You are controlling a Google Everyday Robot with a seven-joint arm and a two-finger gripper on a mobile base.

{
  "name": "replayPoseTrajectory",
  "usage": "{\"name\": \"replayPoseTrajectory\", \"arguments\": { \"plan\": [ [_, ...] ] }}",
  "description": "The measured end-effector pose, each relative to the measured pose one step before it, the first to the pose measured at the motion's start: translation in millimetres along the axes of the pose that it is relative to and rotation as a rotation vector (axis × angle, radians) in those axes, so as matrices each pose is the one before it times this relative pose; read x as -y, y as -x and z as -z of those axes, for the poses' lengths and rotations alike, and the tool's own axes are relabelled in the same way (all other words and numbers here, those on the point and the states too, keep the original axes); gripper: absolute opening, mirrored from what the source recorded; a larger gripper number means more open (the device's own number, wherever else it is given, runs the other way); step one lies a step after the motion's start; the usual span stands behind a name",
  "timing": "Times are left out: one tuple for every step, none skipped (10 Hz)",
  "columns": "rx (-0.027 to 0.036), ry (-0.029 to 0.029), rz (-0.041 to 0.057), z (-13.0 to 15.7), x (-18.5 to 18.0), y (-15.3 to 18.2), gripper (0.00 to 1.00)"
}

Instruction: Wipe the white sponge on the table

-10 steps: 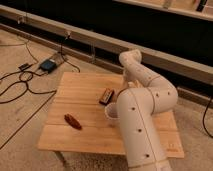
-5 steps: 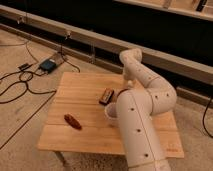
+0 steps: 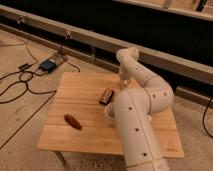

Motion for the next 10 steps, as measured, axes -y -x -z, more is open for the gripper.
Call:
{"name": "replayPoseTrajectory", "arguments": {
  "plan": [
    [-0.00191, 0.00694, 0.02001, 0.43, -10.86, 1.52, 0.0],
    [-0.00284, 0.01204, 0.0304, 0.77, -17.36, 2.5, 0.0],
    [-0.00275, 0.01342, 0.02636, 0.3, -15.9, 2.24, 0.0],
    [-0.00317, 0.01205, 0.02633, 0.01, -15.82, 2.2, 0.0],
    [-0.00152, 0.01417, 0.02838, 0.21, -17.28, 2.89, 0.0],
    [-0.00309, 0.01511, 0.03367, 0.01, -19.63, 3.09, 0.0],
    [-0.00129, 0.0112, 0.02725, 0.39, -15.67, 3.01, 0.0],
    [-0.00071, 0.0108, 0.02939, 0.9, -16.84, 3.58, 0.0],
    [-0.00192, 0.00805, 0.02555, 0.42, -14.63, 2.9, 0.0],
    [-0.00501, 0.00918, 0.03423, 0.41, -20.04, 3.37, 0.0]
  ]
}}
